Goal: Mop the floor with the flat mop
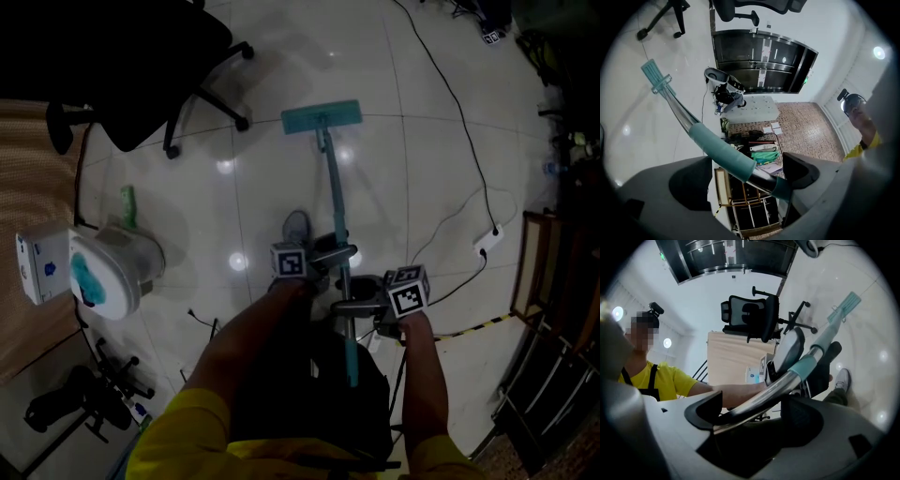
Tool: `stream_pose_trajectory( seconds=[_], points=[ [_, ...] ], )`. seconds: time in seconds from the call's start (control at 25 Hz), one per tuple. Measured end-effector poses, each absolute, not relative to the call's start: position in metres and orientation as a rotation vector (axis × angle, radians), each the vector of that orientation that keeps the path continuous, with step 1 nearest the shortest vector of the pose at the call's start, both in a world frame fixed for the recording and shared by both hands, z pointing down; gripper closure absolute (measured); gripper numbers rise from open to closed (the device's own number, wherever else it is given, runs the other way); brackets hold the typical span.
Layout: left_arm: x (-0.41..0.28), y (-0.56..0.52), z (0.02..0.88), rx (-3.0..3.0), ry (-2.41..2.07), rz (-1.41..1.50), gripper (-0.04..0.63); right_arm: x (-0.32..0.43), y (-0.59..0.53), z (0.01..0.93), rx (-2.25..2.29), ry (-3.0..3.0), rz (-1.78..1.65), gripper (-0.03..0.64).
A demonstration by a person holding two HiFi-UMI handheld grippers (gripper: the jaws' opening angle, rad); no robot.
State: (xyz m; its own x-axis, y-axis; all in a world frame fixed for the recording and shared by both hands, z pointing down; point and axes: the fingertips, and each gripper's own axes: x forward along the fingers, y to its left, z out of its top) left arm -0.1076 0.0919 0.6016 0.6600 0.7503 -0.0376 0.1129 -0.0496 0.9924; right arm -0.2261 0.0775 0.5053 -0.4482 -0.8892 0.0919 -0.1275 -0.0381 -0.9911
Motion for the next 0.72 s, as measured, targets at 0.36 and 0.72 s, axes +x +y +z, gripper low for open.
stream_pose_trajectory(
  seconds=[0.36,0.72],
  points=[
    [0.042,0.007,0.62,1.601,0.761,0.631,0.135,-0.078,-0.009,0.526,-1.129,1.578,-1.488,0.236],
    [0.172,-0.048,0.627,1.575,0.814,0.589,0.135,0.058,-0.068,0.537,-1.244,1.476,-1.369,0.25]
  ],
)
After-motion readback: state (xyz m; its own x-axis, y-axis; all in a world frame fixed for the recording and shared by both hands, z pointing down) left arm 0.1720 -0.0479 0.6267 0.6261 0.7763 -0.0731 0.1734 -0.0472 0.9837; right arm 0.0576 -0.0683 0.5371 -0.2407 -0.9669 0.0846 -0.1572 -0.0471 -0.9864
